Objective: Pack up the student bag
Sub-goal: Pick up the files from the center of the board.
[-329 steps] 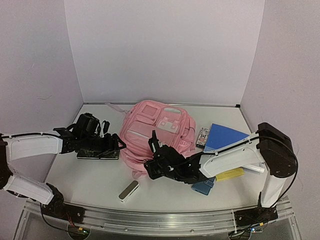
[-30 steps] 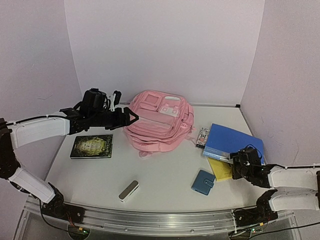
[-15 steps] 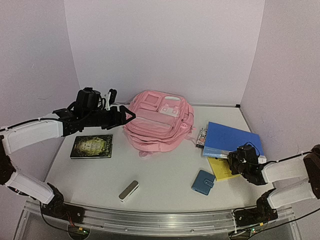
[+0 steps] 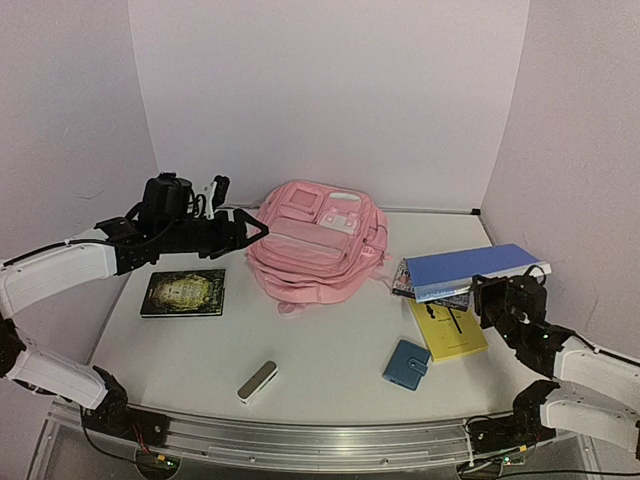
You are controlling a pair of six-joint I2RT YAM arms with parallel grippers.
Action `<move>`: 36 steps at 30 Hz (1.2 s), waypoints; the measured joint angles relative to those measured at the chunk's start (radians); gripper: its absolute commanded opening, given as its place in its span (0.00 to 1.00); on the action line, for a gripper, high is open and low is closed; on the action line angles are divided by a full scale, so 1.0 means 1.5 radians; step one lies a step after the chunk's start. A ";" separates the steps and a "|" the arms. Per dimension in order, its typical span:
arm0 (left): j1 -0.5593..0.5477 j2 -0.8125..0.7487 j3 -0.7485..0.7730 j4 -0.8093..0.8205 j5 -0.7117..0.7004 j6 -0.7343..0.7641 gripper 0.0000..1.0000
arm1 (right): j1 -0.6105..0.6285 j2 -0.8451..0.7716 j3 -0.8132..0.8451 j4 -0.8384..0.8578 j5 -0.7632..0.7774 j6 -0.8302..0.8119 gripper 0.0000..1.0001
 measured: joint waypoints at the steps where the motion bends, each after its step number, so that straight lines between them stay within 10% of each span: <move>1: 0.000 -0.003 0.000 -0.004 0.004 0.000 0.80 | 0.000 -0.007 0.014 -0.012 -0.006 -0.024 0.09; 19: 0.007 -0.015 0.000 0.025 0.197 0.001 0.85 | -0.001 0.088 0.331 -0.075 -0.465 -0.394 0.04; 36: 0.007 -0.007 0.006 0.053 0.298 0.007 1.00 | 0.008 0.146 0.368 0.000 -0.847 -0.406 0.02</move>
